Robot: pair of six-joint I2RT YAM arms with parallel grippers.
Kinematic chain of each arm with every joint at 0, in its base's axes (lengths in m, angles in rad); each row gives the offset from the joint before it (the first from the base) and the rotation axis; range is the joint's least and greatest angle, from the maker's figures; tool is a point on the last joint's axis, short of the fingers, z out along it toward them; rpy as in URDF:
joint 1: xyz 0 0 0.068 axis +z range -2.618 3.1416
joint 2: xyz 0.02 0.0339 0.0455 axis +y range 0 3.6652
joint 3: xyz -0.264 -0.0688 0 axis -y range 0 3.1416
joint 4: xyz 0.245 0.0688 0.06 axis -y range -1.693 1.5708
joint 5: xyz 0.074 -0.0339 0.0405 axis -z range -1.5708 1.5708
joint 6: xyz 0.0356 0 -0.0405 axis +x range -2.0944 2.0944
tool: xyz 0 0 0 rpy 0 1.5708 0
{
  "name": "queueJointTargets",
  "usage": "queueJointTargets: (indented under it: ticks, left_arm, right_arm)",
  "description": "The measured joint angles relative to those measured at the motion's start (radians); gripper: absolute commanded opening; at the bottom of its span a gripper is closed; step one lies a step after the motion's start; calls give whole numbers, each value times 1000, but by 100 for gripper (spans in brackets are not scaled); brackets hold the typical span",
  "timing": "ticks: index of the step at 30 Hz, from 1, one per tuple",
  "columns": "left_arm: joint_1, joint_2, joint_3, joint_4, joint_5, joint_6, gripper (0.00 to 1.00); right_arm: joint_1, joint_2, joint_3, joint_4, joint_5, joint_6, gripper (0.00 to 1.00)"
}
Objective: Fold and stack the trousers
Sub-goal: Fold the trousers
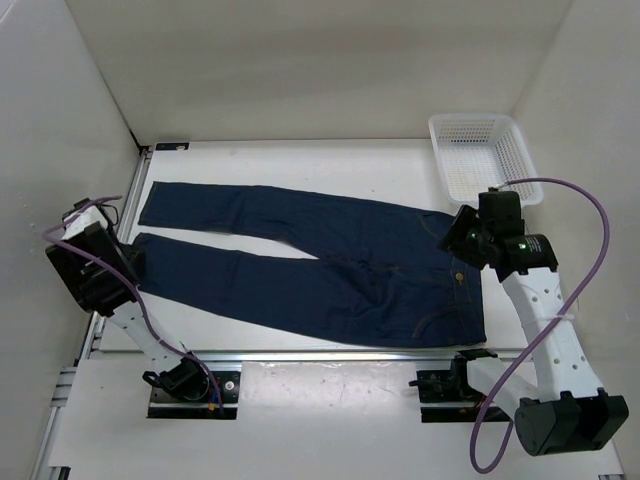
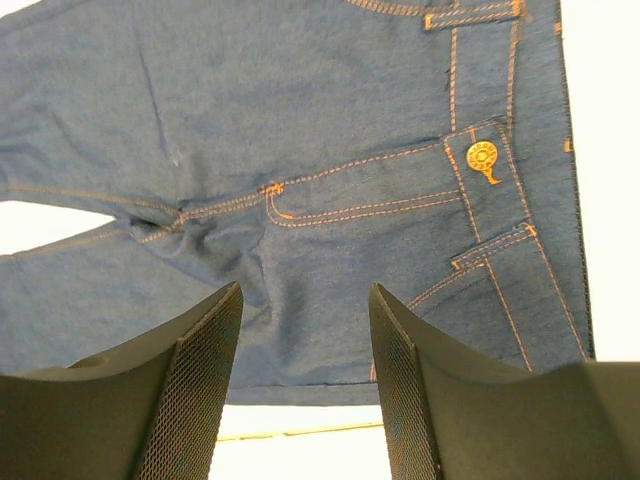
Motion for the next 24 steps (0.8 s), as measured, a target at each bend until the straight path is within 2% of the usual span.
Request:
queueJointTargets:
  ticks: [2,3,9,10,13,16,18,20,21,22,23,24]
  left_arm:
    - [0,13,-4,5,0,0,52]
    - [0,23,-6,10,0,0,48]
    - [-15,34,-8,15,2,3,45]
    - [-20,34,-9,16,-3,3,30]
    - [-35,33,-15,26,-8,3,11]
    - [-57,32,-18,30,-11,13,11]
    - [-81,32,-18,30,-14,13,15]
    - [-113,31,-19,31,-16,12,27]
    - [-129,26,-24,34,-16,12,43]
    - [-140,18,-32,35,-16,11,45]
    - [-151,8,-40,35,-13,6,59]
    - [-160,0,-49,39,-10,7,61]
  right_arm:
    - [-1,-21,0,-1,21,18,59]
    - [-1,-30,0,-1,28,26,59]
    - [-2,-40,23,-17,64,67,59]
    - [-2,-40,27,-19,69,72,59]
    - [-2,-40,37,-26,79,83,59]
    - [-2,-40,42,-34,83,87,59]
    - [-2,-40,43,-39,86,88,60]
    - [-2,-40,43,-42,86,88,60]
    - [-2,-41,43,-45,86,88,60]
    - [-2,-42,43,-46,86,88,60]
    - [-2,-43,43,-47,86,88,60]
    - [-2,-45,43,-47,86,88,61]
